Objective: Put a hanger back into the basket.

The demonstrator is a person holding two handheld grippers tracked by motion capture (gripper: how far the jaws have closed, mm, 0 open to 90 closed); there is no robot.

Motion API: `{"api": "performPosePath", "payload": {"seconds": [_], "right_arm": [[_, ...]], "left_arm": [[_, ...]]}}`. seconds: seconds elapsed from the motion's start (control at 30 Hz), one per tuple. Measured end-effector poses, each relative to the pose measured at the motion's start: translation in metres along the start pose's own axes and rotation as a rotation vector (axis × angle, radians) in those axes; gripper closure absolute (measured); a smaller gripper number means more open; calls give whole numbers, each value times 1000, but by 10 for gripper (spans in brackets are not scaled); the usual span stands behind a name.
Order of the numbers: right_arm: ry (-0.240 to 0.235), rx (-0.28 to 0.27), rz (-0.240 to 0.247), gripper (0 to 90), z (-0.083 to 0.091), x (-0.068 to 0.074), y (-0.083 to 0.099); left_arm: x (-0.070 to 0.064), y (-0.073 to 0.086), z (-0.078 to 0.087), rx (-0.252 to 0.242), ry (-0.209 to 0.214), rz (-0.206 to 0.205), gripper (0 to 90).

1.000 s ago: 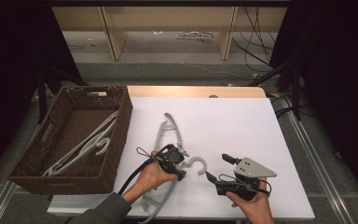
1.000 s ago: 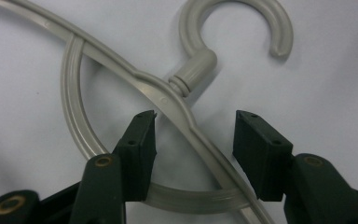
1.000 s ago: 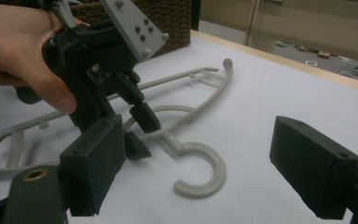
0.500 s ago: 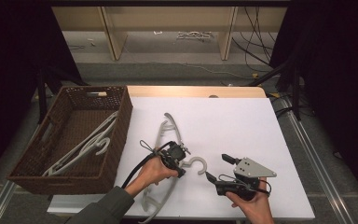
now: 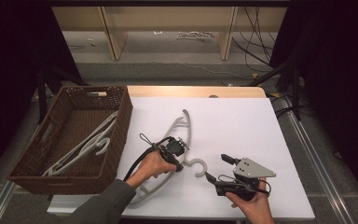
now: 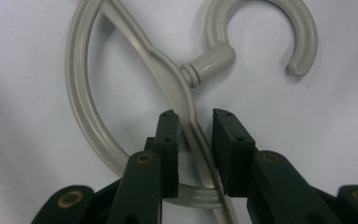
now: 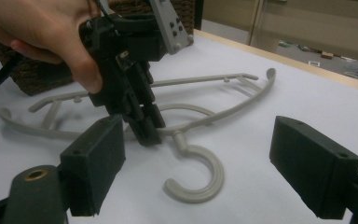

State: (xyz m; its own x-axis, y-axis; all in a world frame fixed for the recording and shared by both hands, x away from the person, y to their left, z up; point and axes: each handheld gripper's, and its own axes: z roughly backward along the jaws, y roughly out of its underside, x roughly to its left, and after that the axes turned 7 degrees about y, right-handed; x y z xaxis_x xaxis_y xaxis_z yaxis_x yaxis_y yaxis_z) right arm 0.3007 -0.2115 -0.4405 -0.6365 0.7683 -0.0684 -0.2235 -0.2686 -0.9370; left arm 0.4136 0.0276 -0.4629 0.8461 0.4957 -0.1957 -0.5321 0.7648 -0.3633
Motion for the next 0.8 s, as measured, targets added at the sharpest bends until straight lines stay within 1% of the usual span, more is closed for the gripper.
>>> {"api": "performPosePath", "payload": {"seconds": [0.13, 0.17, 0.23, 0.3, 0.33, 0.37, 0.4, 0.43, 0.47, 0.53, 0.6, 0.63, 0.67, 0.7, 0.73, 0.77, 0.8], "right_arm": [[-7, 0, -4, 191, 0, 0, 0], [-7, -12, -5, 191, -1, 0, 0], [-3, 3, 1, 191, 0, 0, 0], [-6, -4, 0, 191, 0, 0, 0], [-9, 2, -2, 191, 0, 0, 0], [-9, -11, -5, 191, -1, 0, 0], [-7, 8, -2, 191, 1, 0, 0], [-9, 6, -4, 191, 1, 0, -1], [-10, -2, -6, 191, 0, 0, 0], [-7, 8, -1, 191, 1, 0, 0], [-6, 2, 0, 190, 1, 0, 0], [-7, 6, -7, 191, 1, 0, -1], [-6, 2, -3, 191, 1, 0, -1], [-6, 3, -1, 191, 0, 0, 0], [-8, 7, -2, 191, 1, 0, 0], [-8, 7, -3, 191, 1, 0, 0], [-7, 5, -4, 191, 1, 0, 0]], "left_arm": [[4, -1, 1, 10, 3, -5, 785], [5, -1, 1, 8, 7, -5, 795], [7, -2, 1, 9, 14, -6, 810], [9, -2, 2, 6, 22, -3, 817], [10, -2, 2, 3, 20, -6, 820], [11, -2, 2, -1, 19, -7, 822], [12, -1, 2, -9, 7, -13, 822], [13, -1, 3, -12, -2, -17, 823], [15, -1, 4, -22, 6, -8, 823], [17, -1, 8, -49, 27, -2, 823], [19, -2, 14, -78, 42, 11, 824], [20, -1, 17, -94, 52, 21, 824], [21, -1, 20, -112, 66, 30, 824], [21, -1, 21, -171, 76, 74, 824], [24, -1, 25, -174, 81, 73, 824], [27, -1, 29, -189, 78, 74, 824], [28, -1, 31, -201, 86, 88, 823]]}}
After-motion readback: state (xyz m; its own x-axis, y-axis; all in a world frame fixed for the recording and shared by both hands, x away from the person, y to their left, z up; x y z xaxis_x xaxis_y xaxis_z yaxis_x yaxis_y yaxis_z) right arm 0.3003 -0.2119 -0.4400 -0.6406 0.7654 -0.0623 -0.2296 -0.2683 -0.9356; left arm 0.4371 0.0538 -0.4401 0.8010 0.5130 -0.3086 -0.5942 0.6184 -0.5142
